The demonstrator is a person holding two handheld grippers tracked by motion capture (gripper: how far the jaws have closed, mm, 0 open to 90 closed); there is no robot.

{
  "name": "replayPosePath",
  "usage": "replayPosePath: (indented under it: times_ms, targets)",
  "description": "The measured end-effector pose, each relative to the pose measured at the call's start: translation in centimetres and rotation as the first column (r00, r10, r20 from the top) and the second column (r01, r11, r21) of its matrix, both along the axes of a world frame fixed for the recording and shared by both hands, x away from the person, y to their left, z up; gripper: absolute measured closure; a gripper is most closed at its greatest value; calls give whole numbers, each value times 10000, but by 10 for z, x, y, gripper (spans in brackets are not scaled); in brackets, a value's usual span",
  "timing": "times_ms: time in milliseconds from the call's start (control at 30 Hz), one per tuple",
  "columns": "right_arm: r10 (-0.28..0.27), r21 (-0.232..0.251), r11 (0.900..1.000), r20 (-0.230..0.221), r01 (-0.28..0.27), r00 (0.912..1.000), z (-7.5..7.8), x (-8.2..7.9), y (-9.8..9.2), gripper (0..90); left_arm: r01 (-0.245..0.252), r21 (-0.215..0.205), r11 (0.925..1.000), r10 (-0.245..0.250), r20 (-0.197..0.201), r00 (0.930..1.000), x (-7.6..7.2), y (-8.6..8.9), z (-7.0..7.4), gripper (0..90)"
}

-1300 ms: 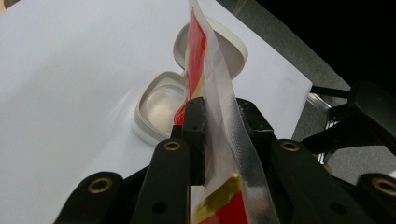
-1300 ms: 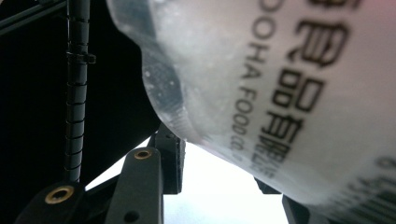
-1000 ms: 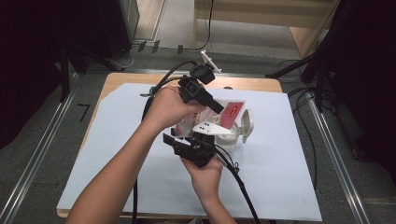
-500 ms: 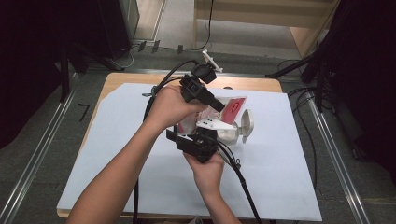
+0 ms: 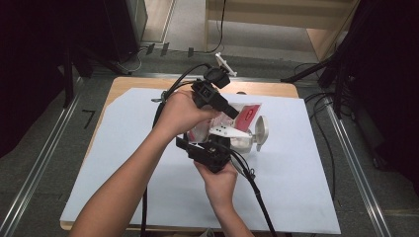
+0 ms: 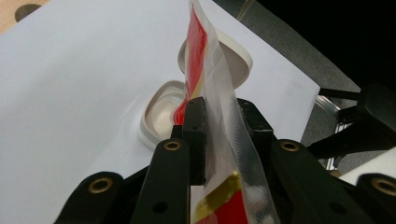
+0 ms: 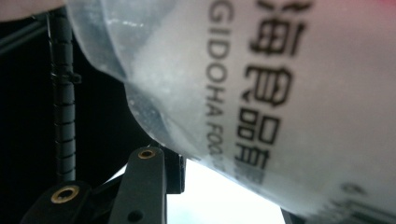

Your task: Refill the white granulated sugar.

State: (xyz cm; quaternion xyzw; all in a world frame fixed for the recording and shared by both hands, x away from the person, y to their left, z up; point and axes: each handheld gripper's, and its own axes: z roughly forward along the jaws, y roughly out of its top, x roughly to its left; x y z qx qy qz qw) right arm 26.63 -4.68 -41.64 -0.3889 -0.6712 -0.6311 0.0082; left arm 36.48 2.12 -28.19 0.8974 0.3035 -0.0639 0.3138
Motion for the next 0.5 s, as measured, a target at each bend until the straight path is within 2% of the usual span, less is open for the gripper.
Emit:
replayPosePath:
  times_ms: [100, 267, 500]
  targets:
    - [46, 267, 9996, -196, -41, 9998, 2, -1, -1, 630, 20, -46, 10000, -20, -8, 10000, -1, 0, 1, 762]
    - [37, 9, 10000, -41, -37, 10000, -3, 0, -1, 628, 91, 34, 10000, -92, 108, 9999, -3, 2, -3, 765]
    - [107, -429, 9990, 100, -102, 9999, -11, -5, 6, 615, 108, -202, 9997, -110, -98, 9999, -7, 19, -9, 772]
